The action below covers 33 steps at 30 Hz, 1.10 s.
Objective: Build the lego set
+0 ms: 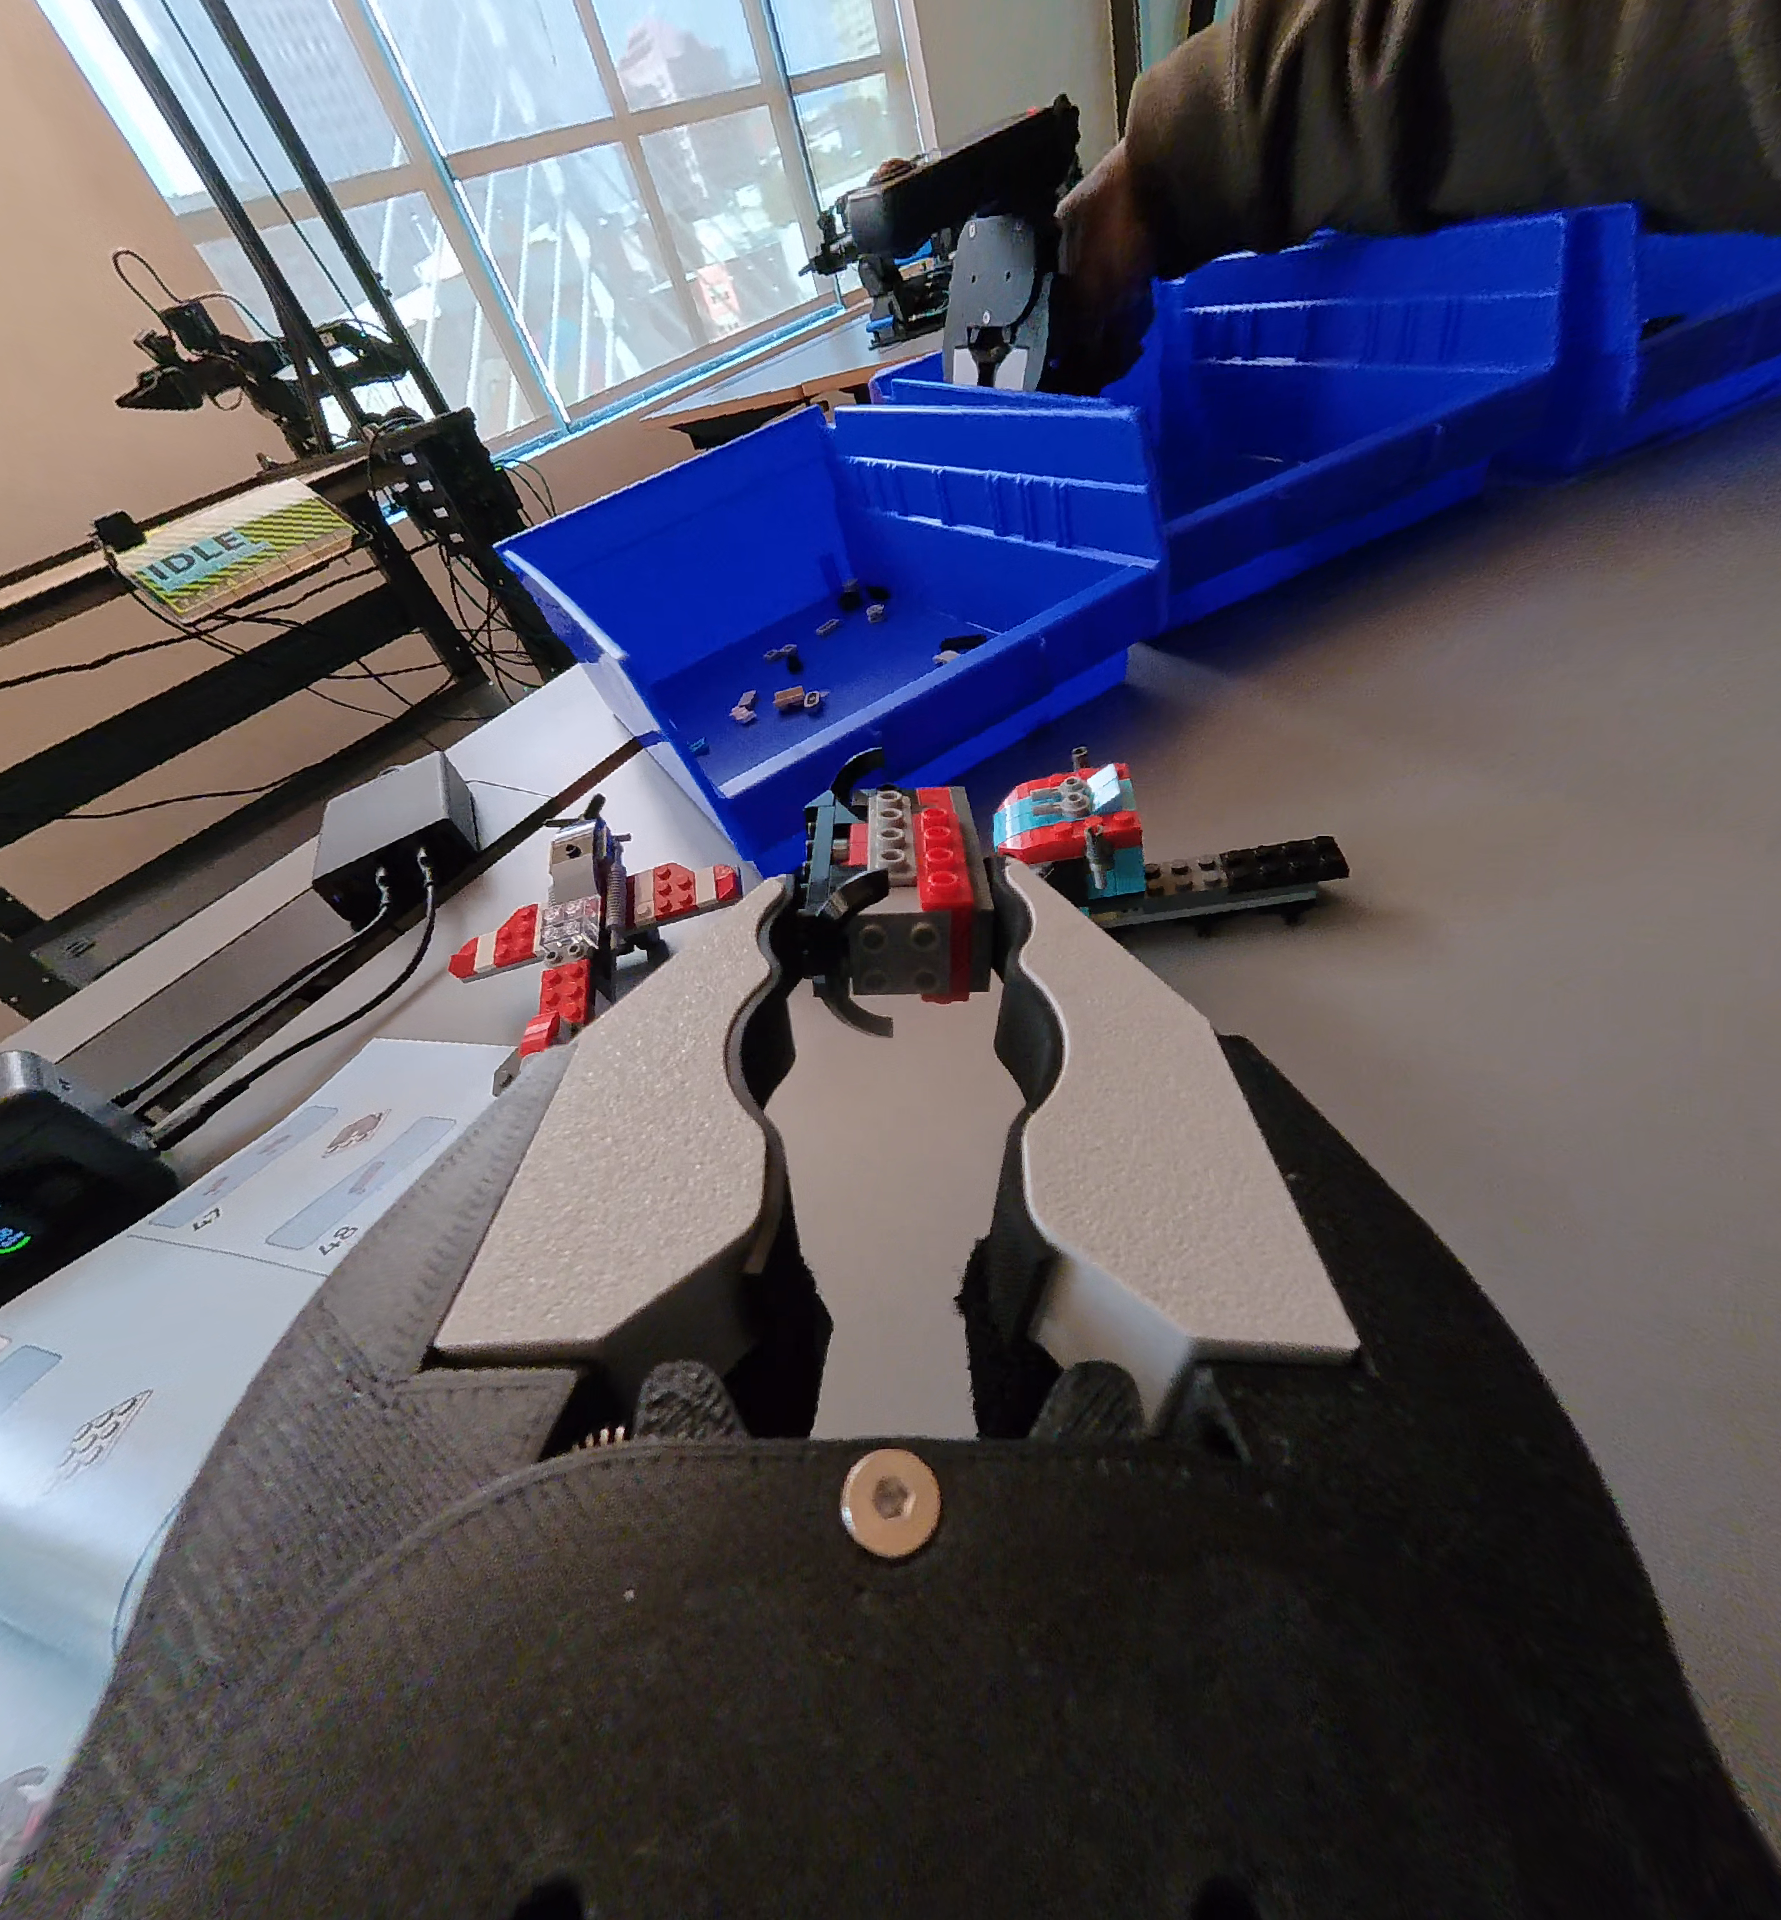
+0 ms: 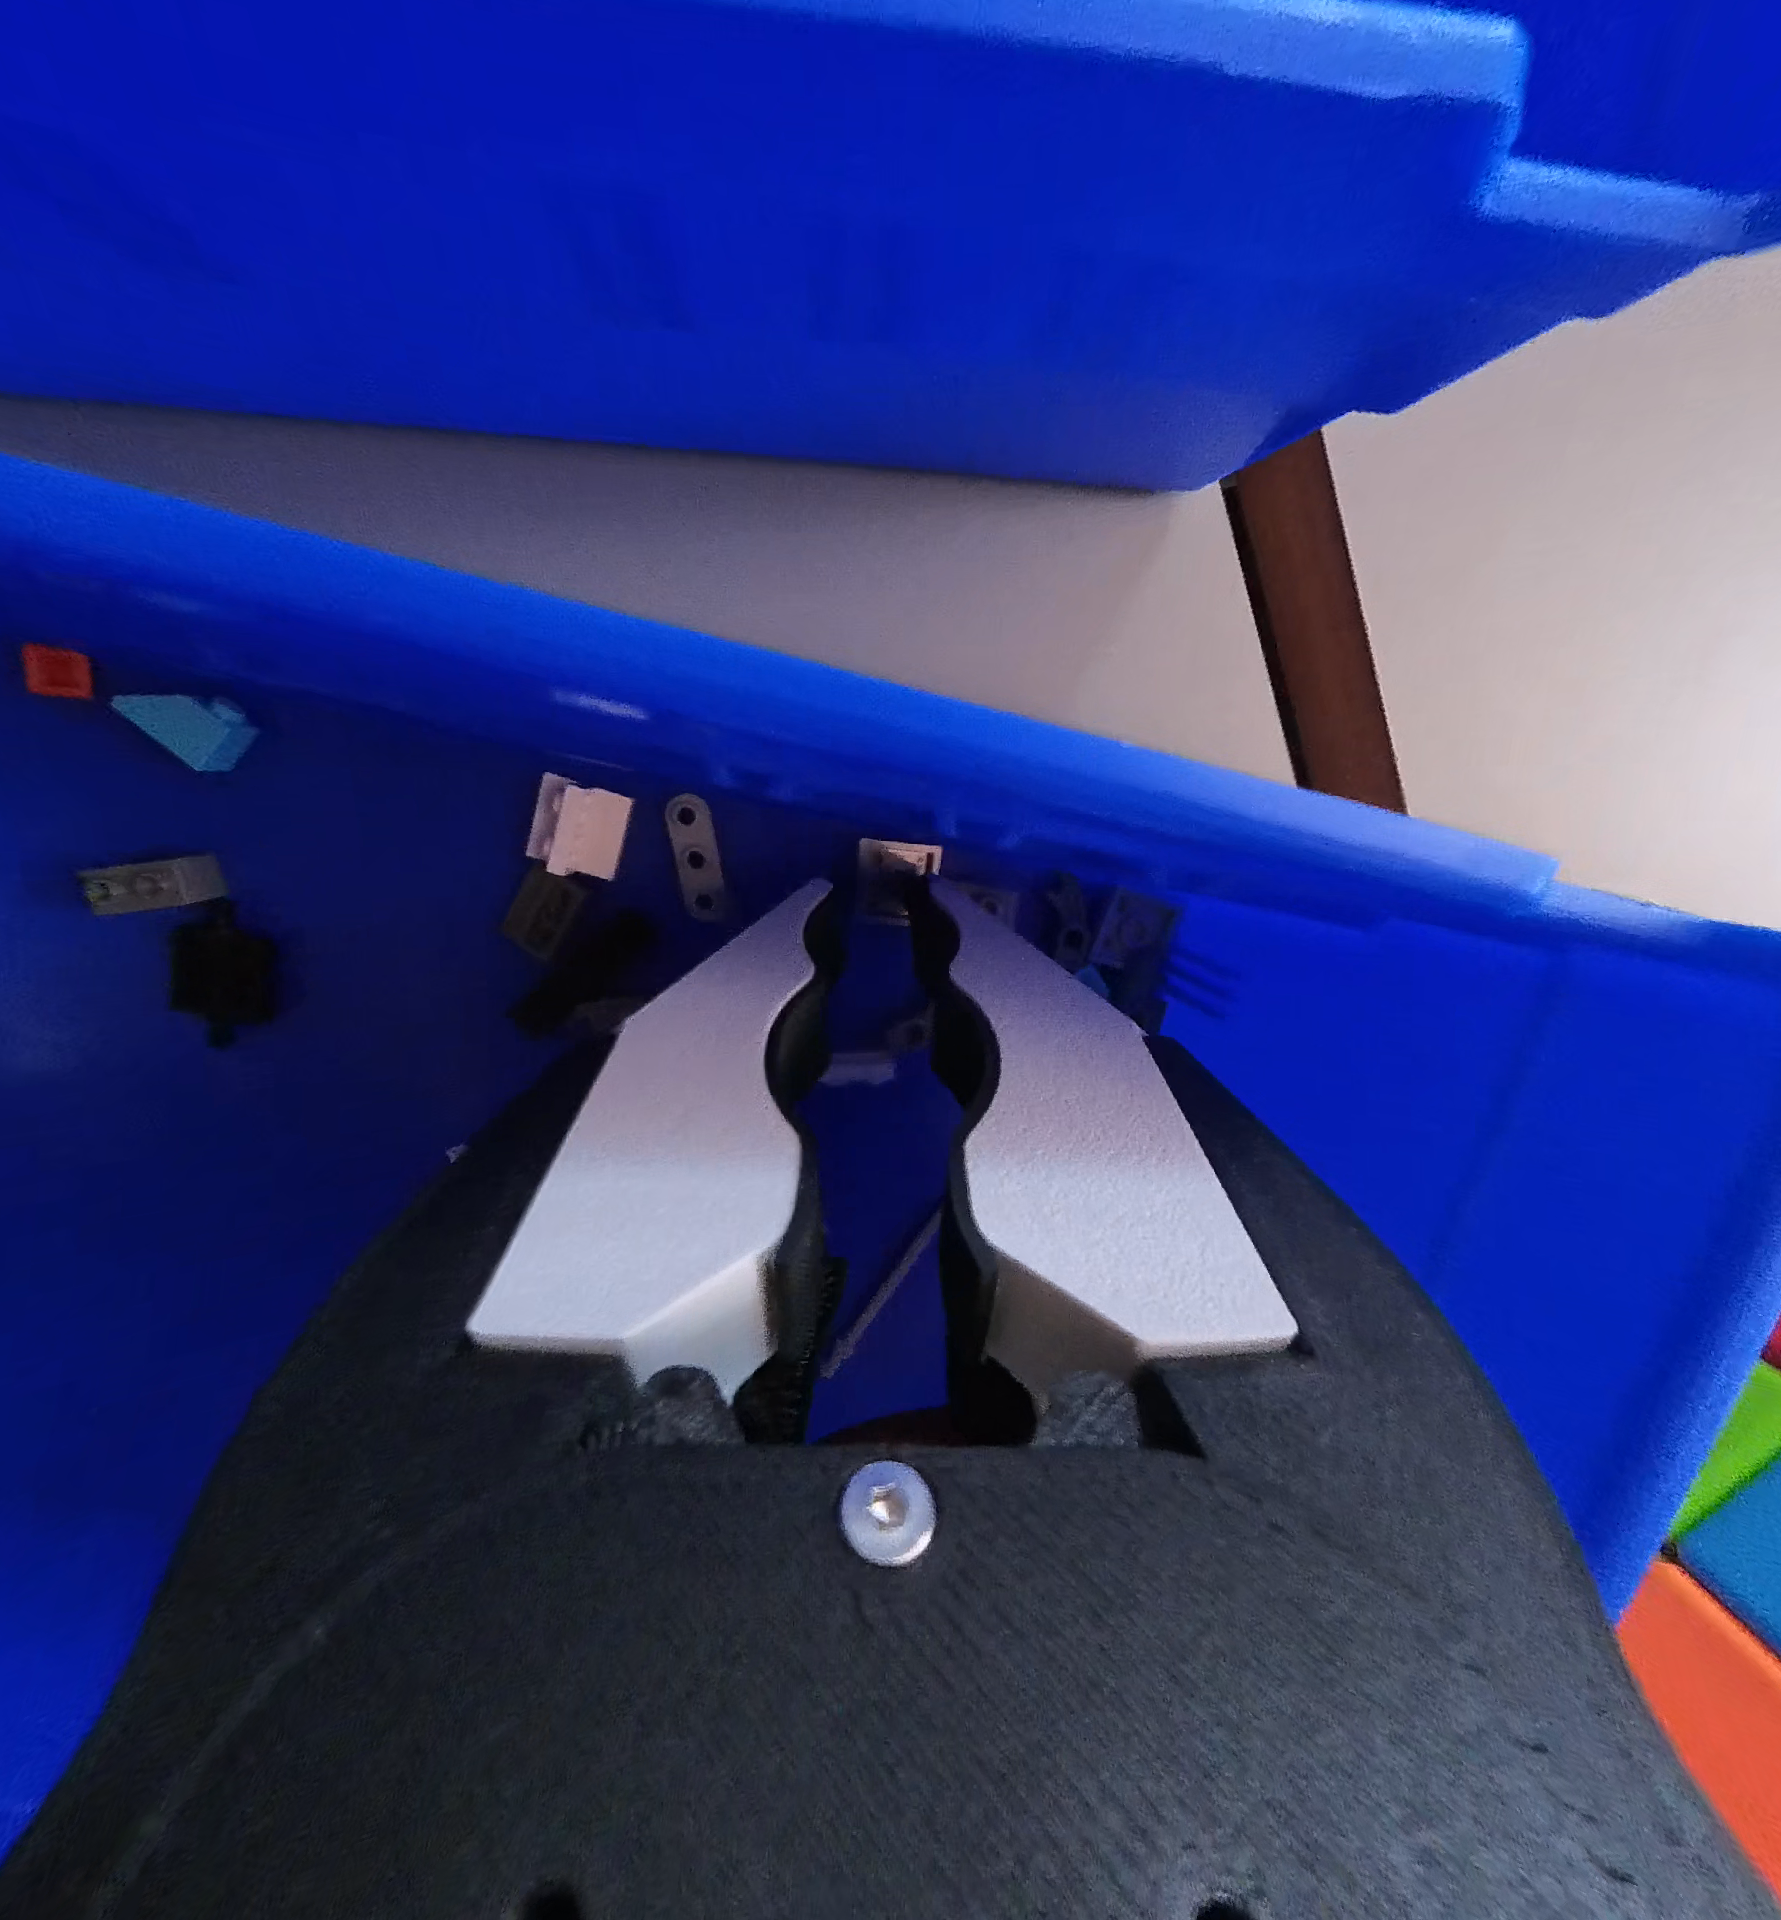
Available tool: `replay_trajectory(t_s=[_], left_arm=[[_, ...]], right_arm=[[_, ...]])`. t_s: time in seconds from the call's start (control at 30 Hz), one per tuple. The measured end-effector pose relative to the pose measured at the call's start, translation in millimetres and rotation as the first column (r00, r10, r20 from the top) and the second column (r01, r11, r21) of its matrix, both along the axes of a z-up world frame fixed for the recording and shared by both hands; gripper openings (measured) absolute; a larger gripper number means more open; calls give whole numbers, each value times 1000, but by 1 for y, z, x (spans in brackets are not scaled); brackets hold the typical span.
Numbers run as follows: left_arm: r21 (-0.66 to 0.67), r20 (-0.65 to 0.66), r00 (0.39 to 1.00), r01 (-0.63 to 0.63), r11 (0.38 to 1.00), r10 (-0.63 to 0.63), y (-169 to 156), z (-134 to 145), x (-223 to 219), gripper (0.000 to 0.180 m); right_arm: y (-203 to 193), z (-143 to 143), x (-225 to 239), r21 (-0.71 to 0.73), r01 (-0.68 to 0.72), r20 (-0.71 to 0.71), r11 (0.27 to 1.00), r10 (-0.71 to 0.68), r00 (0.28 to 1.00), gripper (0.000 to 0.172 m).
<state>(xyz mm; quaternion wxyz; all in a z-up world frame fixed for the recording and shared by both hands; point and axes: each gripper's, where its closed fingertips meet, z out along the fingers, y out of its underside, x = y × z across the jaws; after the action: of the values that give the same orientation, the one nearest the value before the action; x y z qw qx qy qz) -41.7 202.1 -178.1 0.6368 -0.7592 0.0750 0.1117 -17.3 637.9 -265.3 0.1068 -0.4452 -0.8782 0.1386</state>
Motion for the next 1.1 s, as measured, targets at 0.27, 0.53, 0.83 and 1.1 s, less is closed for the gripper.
replay_trajectory(t_s=[0.27,0.53,0.83,1.1], left_arm=[[10,-1,1000,3,1000,-3,-1,3,1,35],[27,12,1000,10,1000,-11,-7,11,5,35],[-118,-75,994,71,991,-80,-28,-10,11,35],[-121,-129,975,166,979,-181,-58,-8,16,35]], right_arm=[[-7,7,12,-8,-8,12,1000,8,1000,3],[-72,67,28,-230,-51,-137,972,19,990,3],[-209,177,67,-540,-228,-428,810,-31,903,2],[-338,191,81,-709,-383,-532,591,-93,841,2]])
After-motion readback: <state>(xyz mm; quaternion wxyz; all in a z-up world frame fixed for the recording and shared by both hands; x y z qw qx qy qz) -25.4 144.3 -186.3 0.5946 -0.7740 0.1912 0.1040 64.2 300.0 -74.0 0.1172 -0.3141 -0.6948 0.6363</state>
